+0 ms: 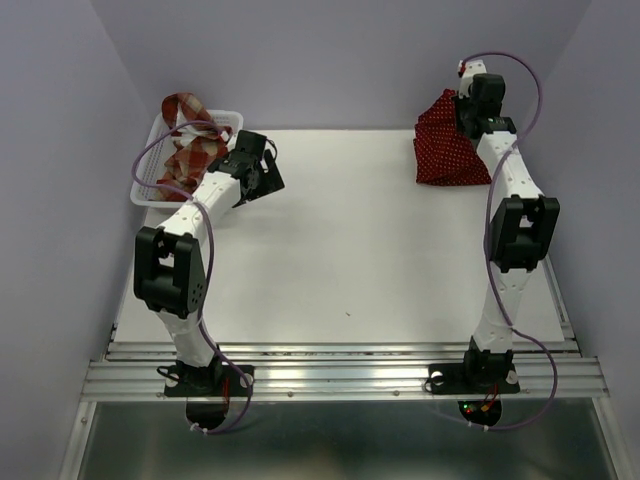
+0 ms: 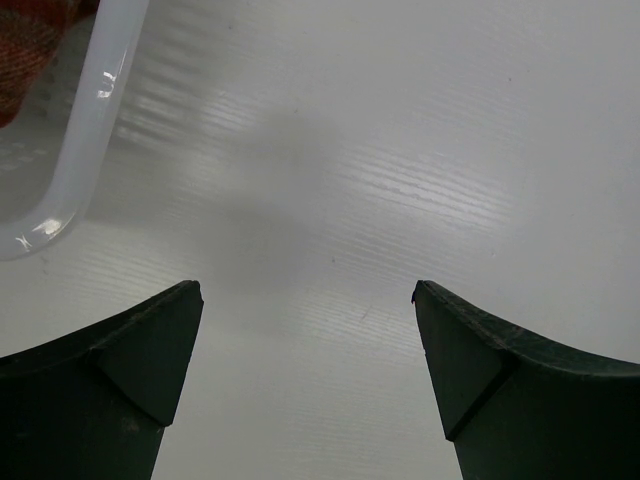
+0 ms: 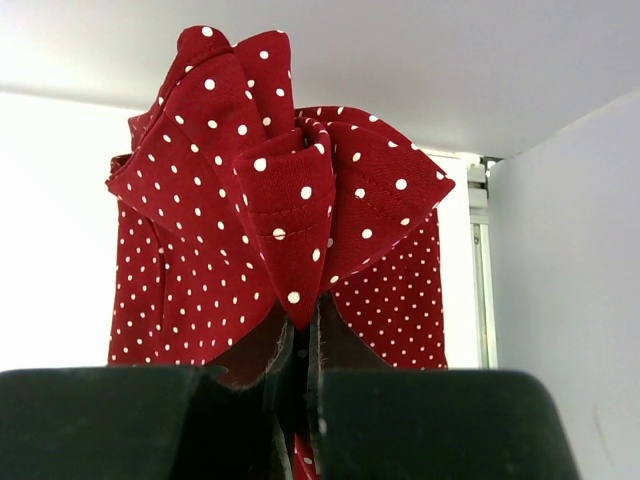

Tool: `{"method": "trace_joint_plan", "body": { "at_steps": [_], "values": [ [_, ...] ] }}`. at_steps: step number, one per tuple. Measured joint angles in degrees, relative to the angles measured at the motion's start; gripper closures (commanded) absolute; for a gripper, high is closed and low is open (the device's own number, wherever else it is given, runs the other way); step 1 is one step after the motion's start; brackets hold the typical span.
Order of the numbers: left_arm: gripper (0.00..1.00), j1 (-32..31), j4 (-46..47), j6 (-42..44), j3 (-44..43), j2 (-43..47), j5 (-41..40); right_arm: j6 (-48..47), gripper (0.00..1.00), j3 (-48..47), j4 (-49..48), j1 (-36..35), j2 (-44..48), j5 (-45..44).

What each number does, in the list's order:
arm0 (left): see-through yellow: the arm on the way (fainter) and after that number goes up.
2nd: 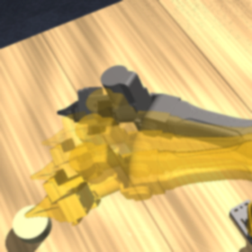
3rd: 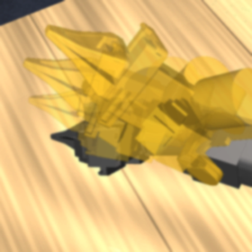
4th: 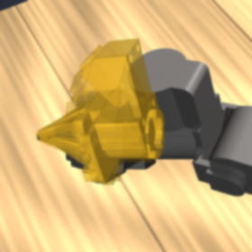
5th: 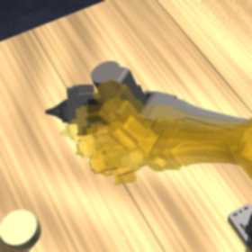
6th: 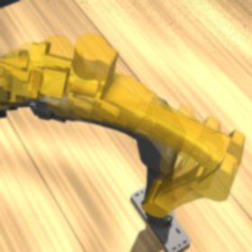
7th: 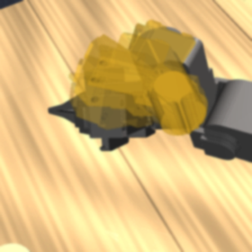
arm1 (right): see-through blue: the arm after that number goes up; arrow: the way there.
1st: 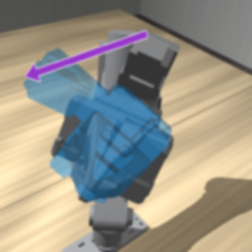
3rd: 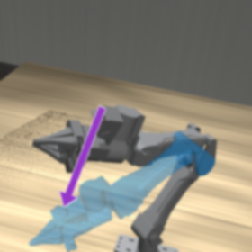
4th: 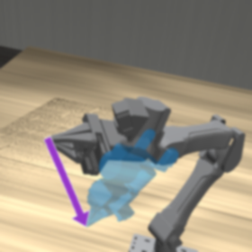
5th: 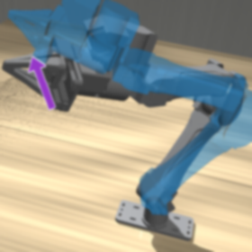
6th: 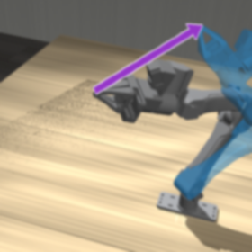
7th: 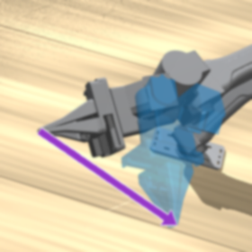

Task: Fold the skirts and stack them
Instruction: Neatly place the folded skirt to the corner

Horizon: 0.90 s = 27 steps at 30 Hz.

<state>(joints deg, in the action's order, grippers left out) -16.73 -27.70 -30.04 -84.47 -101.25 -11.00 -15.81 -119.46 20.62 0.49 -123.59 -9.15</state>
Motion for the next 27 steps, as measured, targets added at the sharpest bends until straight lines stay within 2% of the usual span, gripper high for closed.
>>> {"method": "trace_joint_plan", "body": {
  "at_steps": [18,27],
  "values": [
    [0.01,0.09,-2.12,-0.63,-2.58,-2.54,0.02,4.94,0.99,-1.95,0.63,5.62,-1.53,8.74],
    [0.01,0.09,-3.45,-0.66,-4.79,-4.35,0.0,4.0,0.98,-2.14,0.39,7.1,-8.02,13.57]
  ]
}}
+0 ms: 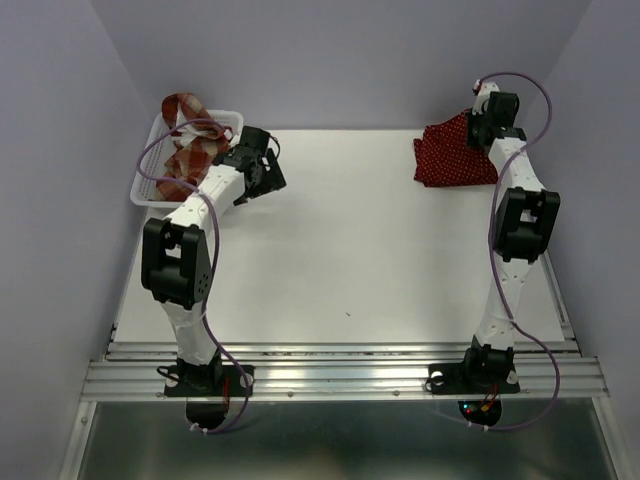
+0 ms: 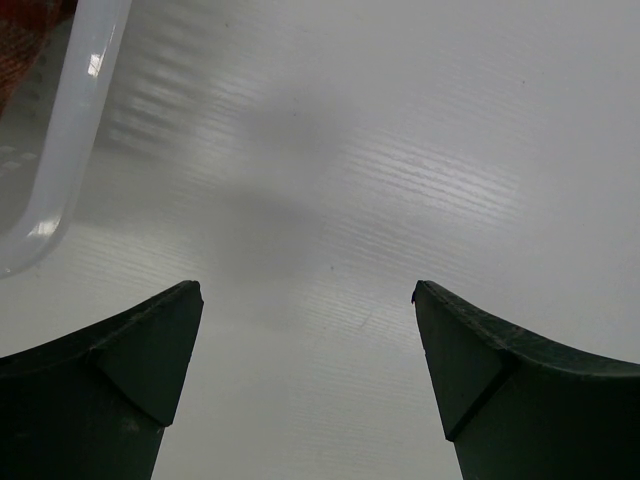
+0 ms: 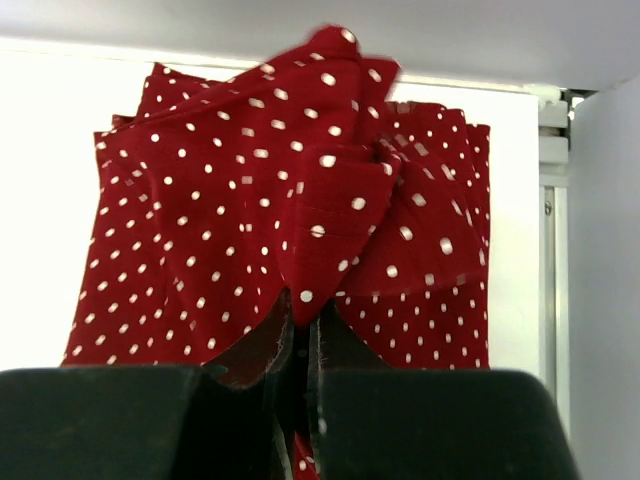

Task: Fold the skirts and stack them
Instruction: Neatly place the folded skirt to the corner

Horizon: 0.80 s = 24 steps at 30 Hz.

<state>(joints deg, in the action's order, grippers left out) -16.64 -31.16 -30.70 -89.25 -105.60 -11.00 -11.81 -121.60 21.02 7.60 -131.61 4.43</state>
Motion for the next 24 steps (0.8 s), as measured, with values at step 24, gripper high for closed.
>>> {"method": "trace_joint_plan", "body": {
  "at_steps": [24],
  "values": [
    [0.01,0.0,-3.02,-0.04,-4.74,-5.66,-0.07,-1.62,0.89,-9.94,-7.06,3.98,-13.29,2.05]
  ]
}}
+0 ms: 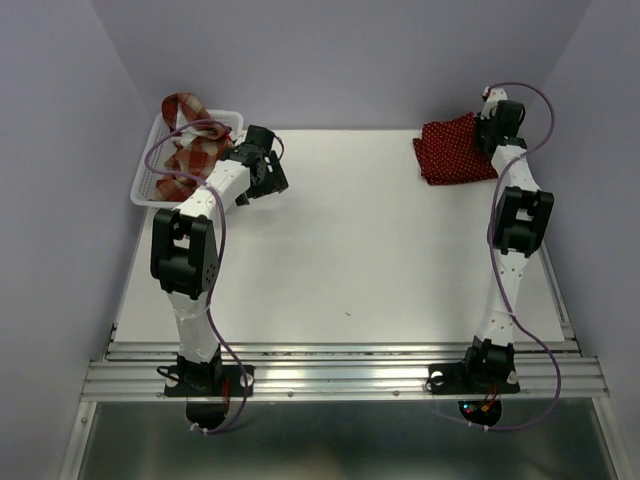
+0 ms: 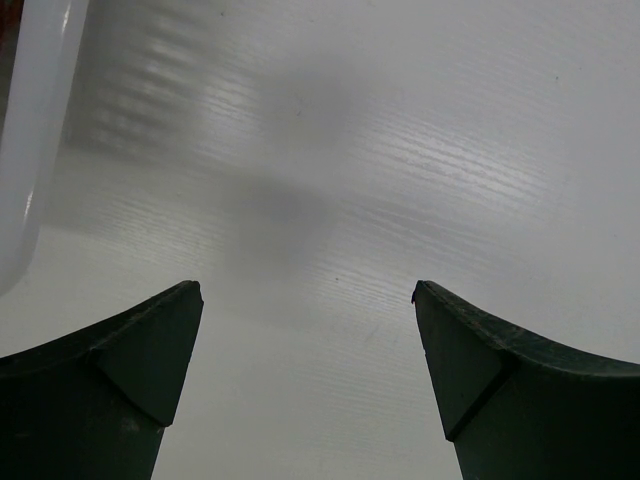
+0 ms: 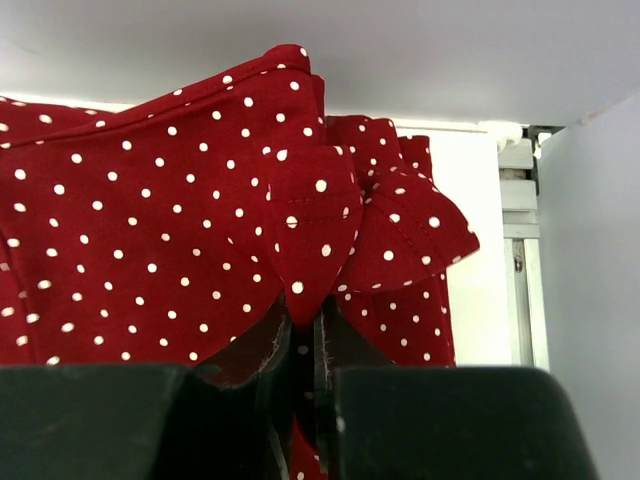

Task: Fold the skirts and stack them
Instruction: Neatly place the folded skirt to the corner

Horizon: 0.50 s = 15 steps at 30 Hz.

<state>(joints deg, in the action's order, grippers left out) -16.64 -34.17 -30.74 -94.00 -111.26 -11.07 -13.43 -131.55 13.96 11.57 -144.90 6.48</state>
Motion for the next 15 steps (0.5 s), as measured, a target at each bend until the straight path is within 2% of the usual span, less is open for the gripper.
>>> {"method": "trace_joint_plan", "body": {
  "at_steps": [2,3,4,8,11,15],
  "values": [
    [0.01,0.0,-0.11,-0.07,0.0,-0.11,0.0,0.22,0.79,0.0,-1.16,0.09,-0.9,0.0],
    [0.01,0.0,-0.2,-0.15,0.0,-0.11,0.0,0.35,0.67,0.0,-1.57,0.11,-1.29,0.0],
    [0.01,0.0,-0.31,-0.2,0.0,-0.11,0.0,0.37,0.49,0.0,-2.05,0.2,-1.77,-0.04],
    [0.01,0.0,-0.39,-0.22,0.0,-0.11,0.0,0.96,0.16,0.0,-4.04,0.37,-2.93,-0.61],
    [0.01,0.0,-0.39,-0.24,0.0,-0.11,0.0,1.42,0.0,0.0,-4.76,0.44,-3.15,-1.77],
    [0.01,0.0,-0.37,-0.24,0.0,-0.11,0.04,2.36,0.0,0.0,-5.73,0.42,-2.97,-3.3]
  ]
}}
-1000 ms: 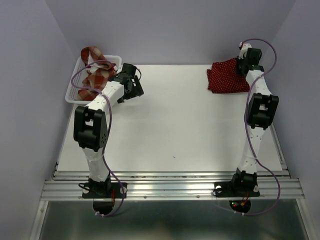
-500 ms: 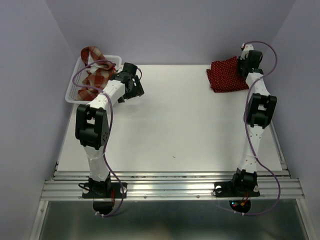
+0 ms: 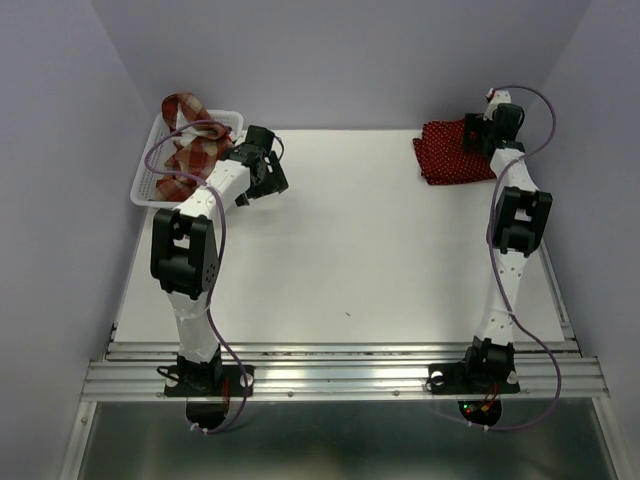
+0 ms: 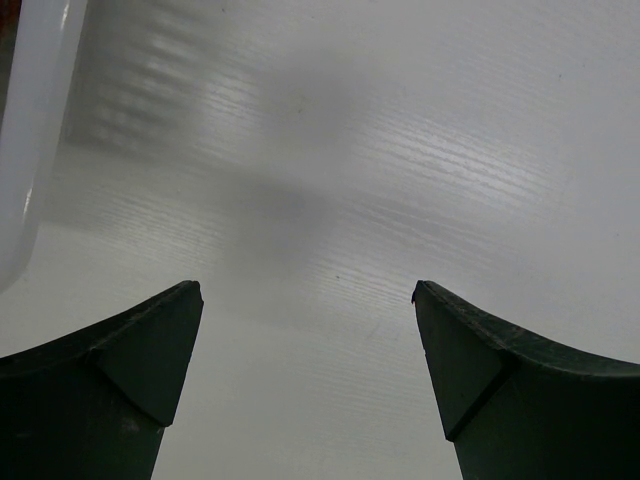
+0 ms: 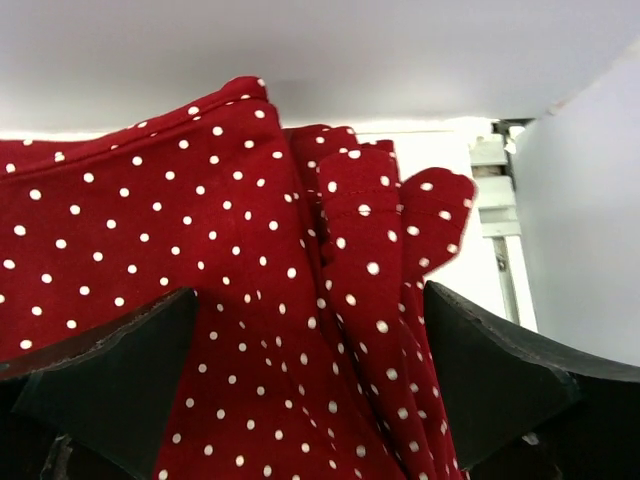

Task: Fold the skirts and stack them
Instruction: Neatly place the folded skirt to the corner

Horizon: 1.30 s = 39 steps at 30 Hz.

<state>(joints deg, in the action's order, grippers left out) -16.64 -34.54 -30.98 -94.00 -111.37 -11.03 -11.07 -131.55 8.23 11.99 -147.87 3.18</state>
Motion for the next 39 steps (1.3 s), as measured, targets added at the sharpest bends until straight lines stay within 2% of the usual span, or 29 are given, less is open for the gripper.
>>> {"method": "trace_joint_plan", "body": {
  "at_steps": [5,8,13,17,21,29,39],
  "values": [
    [0.01,0.0,0.24,0.02,0.0,0.15,0.02,2.99,0.0,1.7,-0.07,0.0,3.13,-4.31],
    [0.01,0.0,1.64,0.04,1.09,1.44,0.09,4.96,0.0,5.2,-0.76,0.0,8.11,-5.22],
    [0.01,0.0,3.65,0.07,4.39,5.27,0.42,7.69,0.0,13.29,-2.69,0.02,18.18,0.9],
    [0.01,0.0,5.33,0.09,5.55,6.88,0.44,9.9,0.0,14.82,-2.69,0.02,20.61,8.22],
    [0.01,0.0,6.03,0.13,6.43,6.99,0.44,12.22,0.0,13.99,-1.09,-0.02,19.12,13.29],
    [0.01,0.0,6.43,0.52,7.26,7.02,0.28,15.32,0.0,5.6,3.34,0.0,9.4,19.58],
    [0.01,0.0,6.4,0.55,6.99,6.47,0.26,15.8,0.0,-3.8,4.55,0.04,0.81,16.24]
  ]
}}
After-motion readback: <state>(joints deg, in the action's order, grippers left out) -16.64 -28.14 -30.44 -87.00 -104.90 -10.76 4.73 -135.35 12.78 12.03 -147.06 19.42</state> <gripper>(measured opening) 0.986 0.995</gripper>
